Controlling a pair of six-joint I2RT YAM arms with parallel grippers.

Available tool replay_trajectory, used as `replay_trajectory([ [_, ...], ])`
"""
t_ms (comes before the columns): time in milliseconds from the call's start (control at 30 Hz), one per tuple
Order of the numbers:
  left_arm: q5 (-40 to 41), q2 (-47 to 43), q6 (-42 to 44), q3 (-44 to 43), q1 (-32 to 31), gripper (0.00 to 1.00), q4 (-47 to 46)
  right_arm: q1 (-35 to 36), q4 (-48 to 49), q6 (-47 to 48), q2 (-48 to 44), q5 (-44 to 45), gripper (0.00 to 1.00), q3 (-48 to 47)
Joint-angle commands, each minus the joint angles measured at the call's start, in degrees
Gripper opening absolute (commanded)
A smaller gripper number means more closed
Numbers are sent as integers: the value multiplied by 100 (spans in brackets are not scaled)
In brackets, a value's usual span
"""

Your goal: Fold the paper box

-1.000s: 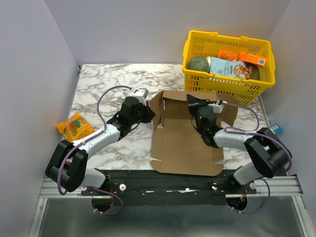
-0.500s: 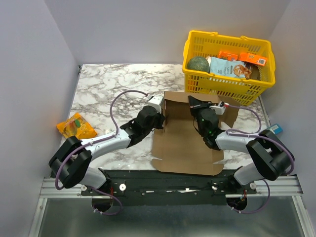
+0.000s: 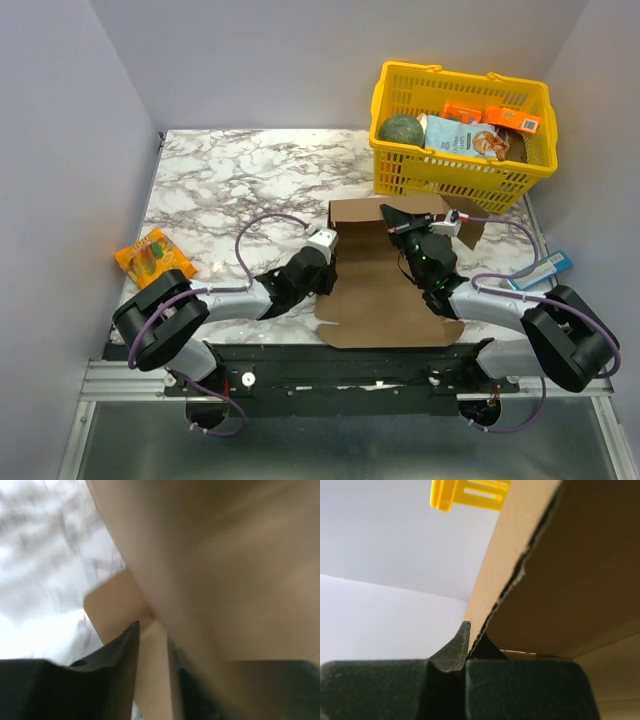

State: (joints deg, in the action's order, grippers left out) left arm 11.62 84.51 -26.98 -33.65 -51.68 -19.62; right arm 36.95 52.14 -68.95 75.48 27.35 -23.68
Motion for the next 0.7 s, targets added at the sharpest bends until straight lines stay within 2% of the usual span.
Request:
replay_trajectory([
  [0, -458, -109, 70, 438, -61, 55, 433, 76, -1083, 488, -16, -274, 1, 294],
  [167, -696, -1014, 219, 894, -70, 79, 292, 76, -1092, 496, -7, -239, 1, 356],
  [267, -863, -1839, 378, 1211, -53, 85, 318, 76, -1118, 514, 2, -239, 1, 356],
  [400, -986, -2956, 589, 1554, -9, 88, 511, 76, -1127, 549, -34, -213, 1, 382],
  [433, -812, -3358, 598, 1720, 26, 89, 520, 76, -1136, 566, -42, -222, 1, 382],
  [533, -363, -3809, 607, 1940, 306, 89, 529, 76, -1154, 619, -104, -213, 1, 399],
  [667, -159, -3521, 755, 1845, 597, 84, 415, 76, -1180, 637, -139, -239, 1, 399],
])
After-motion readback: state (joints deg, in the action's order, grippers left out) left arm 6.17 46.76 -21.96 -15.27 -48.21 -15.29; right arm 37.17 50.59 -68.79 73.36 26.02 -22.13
